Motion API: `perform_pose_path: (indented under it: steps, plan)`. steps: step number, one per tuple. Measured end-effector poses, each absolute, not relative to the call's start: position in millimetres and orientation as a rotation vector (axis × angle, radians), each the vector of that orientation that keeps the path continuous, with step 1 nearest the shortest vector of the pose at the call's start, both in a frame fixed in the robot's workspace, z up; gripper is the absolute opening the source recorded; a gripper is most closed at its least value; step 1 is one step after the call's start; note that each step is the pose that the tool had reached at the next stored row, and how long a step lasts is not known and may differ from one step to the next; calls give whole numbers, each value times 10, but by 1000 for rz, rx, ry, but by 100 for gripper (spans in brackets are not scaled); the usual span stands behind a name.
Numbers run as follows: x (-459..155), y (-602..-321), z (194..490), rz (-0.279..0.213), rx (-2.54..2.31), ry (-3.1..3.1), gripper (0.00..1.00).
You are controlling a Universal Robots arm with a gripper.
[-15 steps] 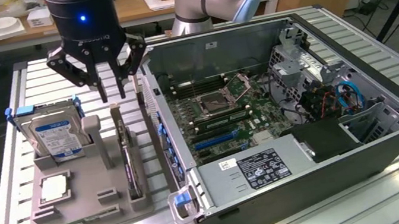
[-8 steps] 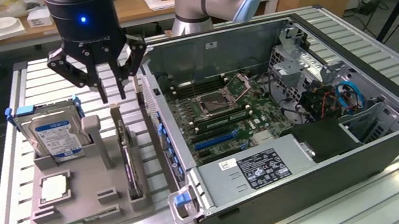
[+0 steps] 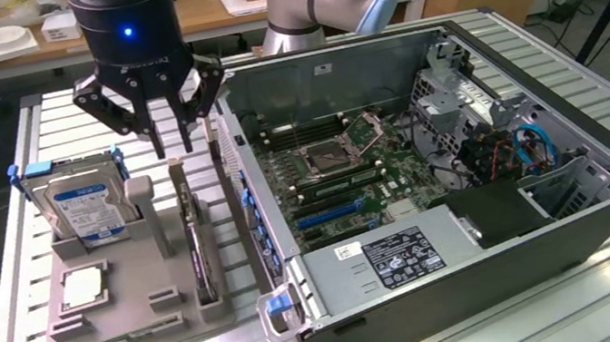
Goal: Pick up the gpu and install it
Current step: 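Pick up the gpu and move the gpu toward the slot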
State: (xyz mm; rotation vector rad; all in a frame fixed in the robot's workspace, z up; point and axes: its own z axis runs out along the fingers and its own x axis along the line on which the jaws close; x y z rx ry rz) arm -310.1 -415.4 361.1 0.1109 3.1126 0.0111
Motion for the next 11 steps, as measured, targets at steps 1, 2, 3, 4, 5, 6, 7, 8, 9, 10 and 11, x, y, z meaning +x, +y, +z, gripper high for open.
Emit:
perform_pose_path:
  steps: [1, 2, 3, 4, 5, 6, 7, 8, 9, 10, 11]
  plan:
    - [-3101, -4154, 3610, 11, 111, 3113, 36]
    - [-3101, -4154, 3608, 11, 111, 3113, 36]
    - [-3101, -4154, 3606, 11, 111, 3113, 36]
    - [-3101, -4154, 3605, 11, 111, 3113, 36]
    - [-3101, -4154, 3603, 11, 111, 3113, 36]
    - [-3101, -4154, 3601, 11, 111, 3113, 36]
    - [-3101, -4154, 3589, 11, 111, 3113, 36]
    - [-3101, -4154, 3579, 11, 111, 3113, 36]
    - [-3101, -4154, 3577, 11, 111, 3113, 36]
    - [-3101, -4154, 3576, 11, 111, 3113, 36]
    - [-3101, -4154, 3574, 11, 111, 3113, 36]
